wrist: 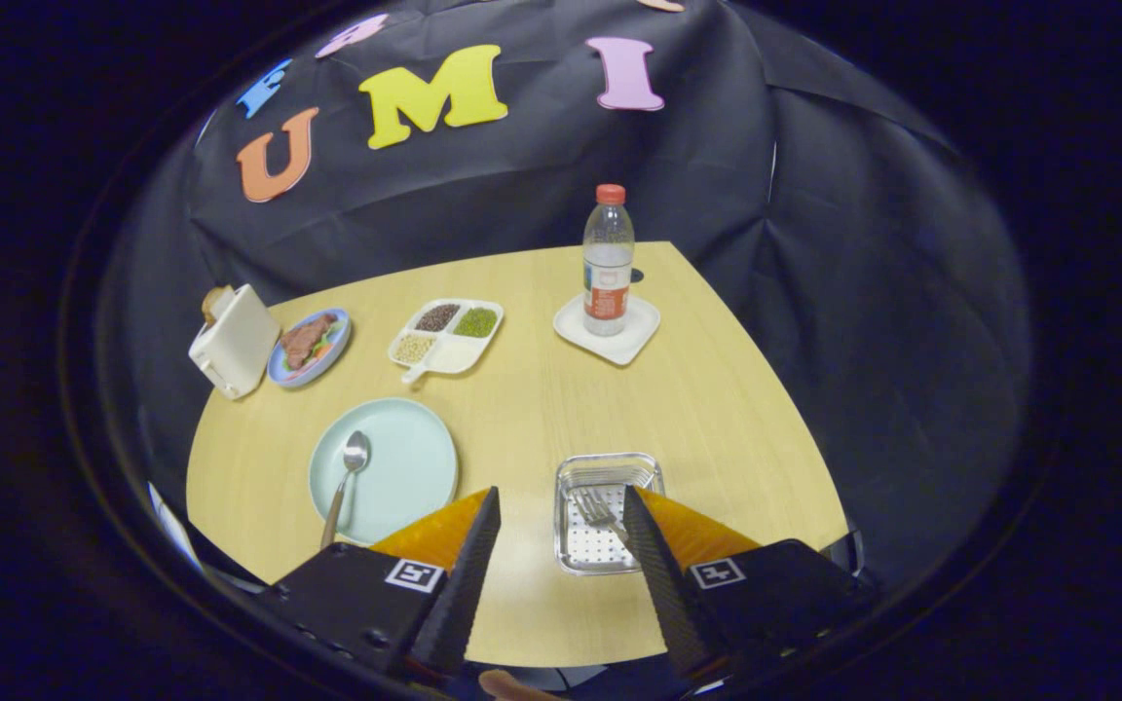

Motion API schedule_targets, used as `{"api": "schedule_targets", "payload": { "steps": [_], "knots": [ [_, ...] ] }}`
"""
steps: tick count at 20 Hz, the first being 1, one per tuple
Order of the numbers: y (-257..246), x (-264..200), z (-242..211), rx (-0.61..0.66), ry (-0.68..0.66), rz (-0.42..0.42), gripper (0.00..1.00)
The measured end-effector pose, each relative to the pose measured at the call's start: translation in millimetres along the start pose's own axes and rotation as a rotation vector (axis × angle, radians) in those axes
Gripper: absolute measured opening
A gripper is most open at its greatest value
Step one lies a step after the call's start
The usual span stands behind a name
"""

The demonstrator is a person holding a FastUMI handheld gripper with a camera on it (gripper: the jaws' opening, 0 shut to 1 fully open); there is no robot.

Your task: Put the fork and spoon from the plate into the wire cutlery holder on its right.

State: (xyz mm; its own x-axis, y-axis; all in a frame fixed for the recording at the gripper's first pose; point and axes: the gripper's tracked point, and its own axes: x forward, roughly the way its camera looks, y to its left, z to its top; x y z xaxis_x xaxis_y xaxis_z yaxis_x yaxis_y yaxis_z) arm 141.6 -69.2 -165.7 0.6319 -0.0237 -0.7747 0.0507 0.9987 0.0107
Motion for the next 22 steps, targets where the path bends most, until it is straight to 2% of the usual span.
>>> {"api": "schedule_targets", "payload": {
  "steps": [3,5,6,7,13,22],
  "knots": [
    [18.4,-3.2,4.3,-0.014,-0.042,0.018,0.82],
    [35.0,-3.5,2.8,-0.027,-0.048,0.035,0.90],
    [43.1,-3.6,1.9,-0.038,-0.047,0.042,0.96],
    [49.8,-2.9,-0.3,-0.046,-0.045,0.044,0.98],
    [108.2,9.7,-14.7,-0.095,-0.010,0.083,0.97],
    [190.3,57.5,-47.4,-0.148,0.103,0.150,0.97]
  ]
}}
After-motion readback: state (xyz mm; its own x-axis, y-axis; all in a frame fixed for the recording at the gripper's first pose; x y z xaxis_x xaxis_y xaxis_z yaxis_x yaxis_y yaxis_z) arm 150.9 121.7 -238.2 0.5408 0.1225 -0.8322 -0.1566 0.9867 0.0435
